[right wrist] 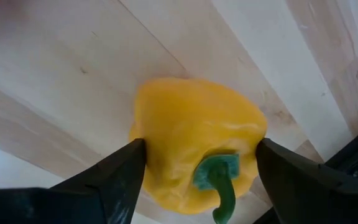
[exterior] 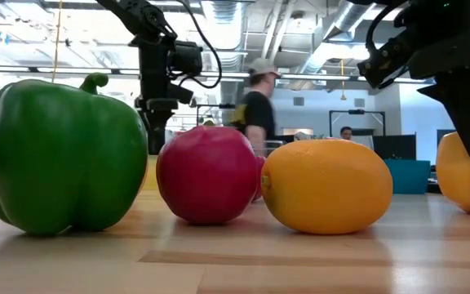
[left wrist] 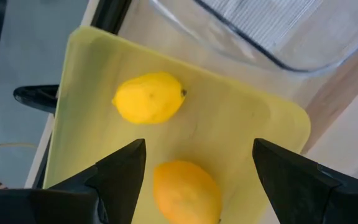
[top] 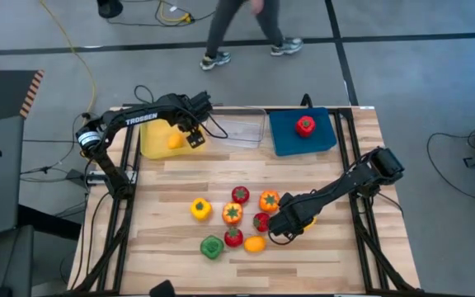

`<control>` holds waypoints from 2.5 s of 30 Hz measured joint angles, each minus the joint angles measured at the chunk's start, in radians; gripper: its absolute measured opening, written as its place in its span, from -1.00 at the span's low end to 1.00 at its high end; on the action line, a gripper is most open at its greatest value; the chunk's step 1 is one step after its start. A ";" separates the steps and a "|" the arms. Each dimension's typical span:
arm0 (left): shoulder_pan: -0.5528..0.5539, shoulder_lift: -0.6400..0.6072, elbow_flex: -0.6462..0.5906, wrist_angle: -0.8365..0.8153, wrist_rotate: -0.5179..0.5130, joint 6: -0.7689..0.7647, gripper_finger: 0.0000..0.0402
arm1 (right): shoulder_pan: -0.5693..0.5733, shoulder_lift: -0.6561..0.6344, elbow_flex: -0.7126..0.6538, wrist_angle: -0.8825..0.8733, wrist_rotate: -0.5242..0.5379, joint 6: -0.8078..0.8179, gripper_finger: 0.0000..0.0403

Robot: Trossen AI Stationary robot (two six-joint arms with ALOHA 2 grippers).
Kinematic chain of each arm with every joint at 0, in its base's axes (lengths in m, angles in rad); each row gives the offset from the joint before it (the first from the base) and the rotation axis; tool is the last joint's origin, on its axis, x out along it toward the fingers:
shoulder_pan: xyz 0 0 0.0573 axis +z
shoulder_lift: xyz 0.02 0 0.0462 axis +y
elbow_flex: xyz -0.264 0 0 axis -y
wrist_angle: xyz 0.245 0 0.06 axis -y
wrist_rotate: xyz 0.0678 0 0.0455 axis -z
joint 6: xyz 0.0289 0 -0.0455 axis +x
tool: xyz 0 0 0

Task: Sort produce into baskets
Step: Put the right yellow bell pepper into the blue bin

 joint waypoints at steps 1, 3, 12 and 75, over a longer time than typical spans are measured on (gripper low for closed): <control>0.000 0.000 0.000 0.006 0.000 0.000 0.42 | 0.000 0.000 0.000 0.000 0.001 0.000 0.59; 0.000 0.000 0.000 0.019 0.000 0.000 0.42 | 0.000 0.000 0.000 0.001 0.002 0.000 0.58; 0.000 0.000 0.000 0.017 0.000 0.024 0.42 | -0.025 0.002 0.000 -0.016 0.031 -0.005 0.57; -0.062 -0.176 0.001 0.059 0.110 0.024 0.42 | -0.295 -0.128 0.050 -0.171 0.266 -0.622 0.44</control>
